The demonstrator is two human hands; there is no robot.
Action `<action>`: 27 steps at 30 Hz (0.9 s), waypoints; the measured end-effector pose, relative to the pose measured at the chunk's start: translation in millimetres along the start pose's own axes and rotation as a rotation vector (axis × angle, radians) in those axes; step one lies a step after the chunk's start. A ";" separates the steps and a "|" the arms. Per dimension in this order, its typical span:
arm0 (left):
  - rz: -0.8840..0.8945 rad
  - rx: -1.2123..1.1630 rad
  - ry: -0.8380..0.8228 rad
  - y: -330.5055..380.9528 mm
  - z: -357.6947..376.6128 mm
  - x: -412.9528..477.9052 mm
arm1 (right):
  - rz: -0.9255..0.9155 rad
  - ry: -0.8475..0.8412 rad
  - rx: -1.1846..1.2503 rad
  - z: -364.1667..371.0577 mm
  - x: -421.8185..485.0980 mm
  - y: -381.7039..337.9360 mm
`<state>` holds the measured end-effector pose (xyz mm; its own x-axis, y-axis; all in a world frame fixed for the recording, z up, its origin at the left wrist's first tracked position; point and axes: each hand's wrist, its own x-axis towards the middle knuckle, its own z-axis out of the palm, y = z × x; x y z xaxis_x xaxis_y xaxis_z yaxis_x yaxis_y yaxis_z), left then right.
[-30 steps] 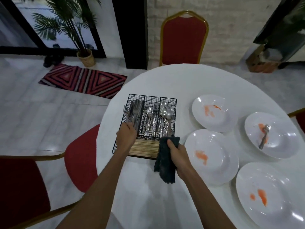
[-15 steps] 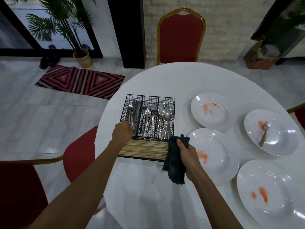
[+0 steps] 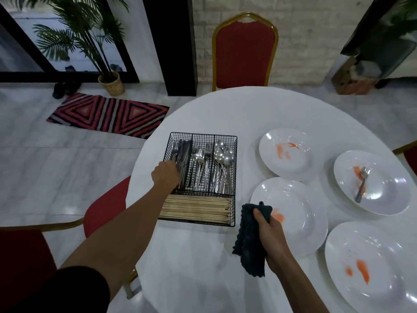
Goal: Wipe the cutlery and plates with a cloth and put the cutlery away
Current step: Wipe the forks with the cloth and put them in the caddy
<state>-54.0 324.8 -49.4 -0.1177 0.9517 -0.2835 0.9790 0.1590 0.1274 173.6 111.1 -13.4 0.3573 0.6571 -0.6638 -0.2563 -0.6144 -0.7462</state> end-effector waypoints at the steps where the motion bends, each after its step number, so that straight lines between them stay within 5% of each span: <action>1: 0.000 -0.007 0.001 -0.3 0.0 0.2 | 0.001 -0.001 -0.001 0.9 -0.2 0.9; 10: 0.004 0.014 -0.001 -2.4 -6.9 -1.3 | 0.014 -0.002 -0.002 10.8 0.1 -2.2; 17: 0.054 -0.268 0.153 13.8 -14.2 -15.7 | 0.047 0.018 0.016 13.4 0.9 -0.9; 27: 0.072 -0.378 0.028 40.3 13.0 -40.7 | 0.039 0.039 0.040 2.5 -1.8 -2.0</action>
<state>-7.6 289.0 -45.1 -0.0608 0.9699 -0.2358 0.8553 0.1724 0.4887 171.3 112.2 -10.8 0.3808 0.6150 -0.6905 -0.3062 -0.6207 -0.7217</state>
